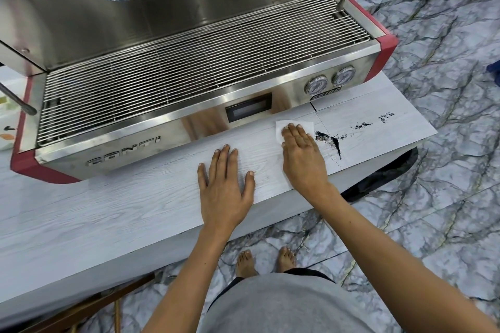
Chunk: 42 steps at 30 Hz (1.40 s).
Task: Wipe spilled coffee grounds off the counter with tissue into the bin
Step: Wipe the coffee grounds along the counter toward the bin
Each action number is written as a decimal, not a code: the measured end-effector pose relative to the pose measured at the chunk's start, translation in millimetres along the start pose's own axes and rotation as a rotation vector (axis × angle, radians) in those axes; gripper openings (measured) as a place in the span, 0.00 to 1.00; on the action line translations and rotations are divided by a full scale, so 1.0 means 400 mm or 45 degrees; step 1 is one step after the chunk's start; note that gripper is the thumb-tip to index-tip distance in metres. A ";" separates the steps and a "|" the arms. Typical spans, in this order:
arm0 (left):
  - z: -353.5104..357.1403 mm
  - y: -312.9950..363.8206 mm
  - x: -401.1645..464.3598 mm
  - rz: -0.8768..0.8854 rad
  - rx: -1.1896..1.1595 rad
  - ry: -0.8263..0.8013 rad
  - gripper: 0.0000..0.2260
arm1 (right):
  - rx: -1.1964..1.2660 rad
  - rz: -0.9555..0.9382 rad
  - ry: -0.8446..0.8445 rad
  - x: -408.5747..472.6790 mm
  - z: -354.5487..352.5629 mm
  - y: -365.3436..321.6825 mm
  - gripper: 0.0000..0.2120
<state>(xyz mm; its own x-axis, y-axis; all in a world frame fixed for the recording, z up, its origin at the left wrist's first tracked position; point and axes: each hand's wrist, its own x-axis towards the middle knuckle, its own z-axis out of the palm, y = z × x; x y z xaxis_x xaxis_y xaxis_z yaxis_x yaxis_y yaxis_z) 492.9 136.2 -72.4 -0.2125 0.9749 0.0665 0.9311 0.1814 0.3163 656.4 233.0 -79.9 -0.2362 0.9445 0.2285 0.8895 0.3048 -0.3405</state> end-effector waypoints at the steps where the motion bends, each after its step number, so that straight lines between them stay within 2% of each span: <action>1: 0.000 0.000 0.000 0.001 0.000 -0.001 0.29 | -0.008 0.011 0.008 -0.005 -0.001 0.005 0.18; 12: -0.001 -0.003 0.000 0.001 -0.007 -0.015 0.29 | 0.006 0.011 0.029 -0.071 -0.027 0.051 0.18; 16: 0.000 -0.003 0.000 0.002 -0.006 -0.009 0.29 | 0.082 -0.035 -0.018 -0.081 -0.044 0.073 0.16; 20: -0.001 -0.001 -0.002 0.005 -0.012 -0.009 0.30 | 0.210 -0.051 0.037 -0.078 -0.089 0.071 0.15; 26: 0.001 0.000 -0.001 -0.003 -0.008 -0.005 0.29 | 0.246 -0.283 -0.029 -0.093 -0.084 0.029 0.16; 32: 0.003 0.001 0.000 -0.008 0.000 -0.007 0.30 | 0.202 -0.378 -0.068 -0.125 -0.032 -0.008 0.17; 42: 0.009 -0.003 -0.001 -0.010 0.005 -0.003 0.29 | 0.171 -0.314 -0.049 -0.121 -0.028 0.038 0.19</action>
<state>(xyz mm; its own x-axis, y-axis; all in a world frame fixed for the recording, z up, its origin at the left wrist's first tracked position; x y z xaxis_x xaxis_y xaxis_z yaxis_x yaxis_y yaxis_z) 492.8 135.9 -76.1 -0.2194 0.9737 0.0617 0.9306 0.1899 0.3128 685.9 190.7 -85.9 -0.4558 0.8430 0.2855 0.7443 0.5369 -0.3971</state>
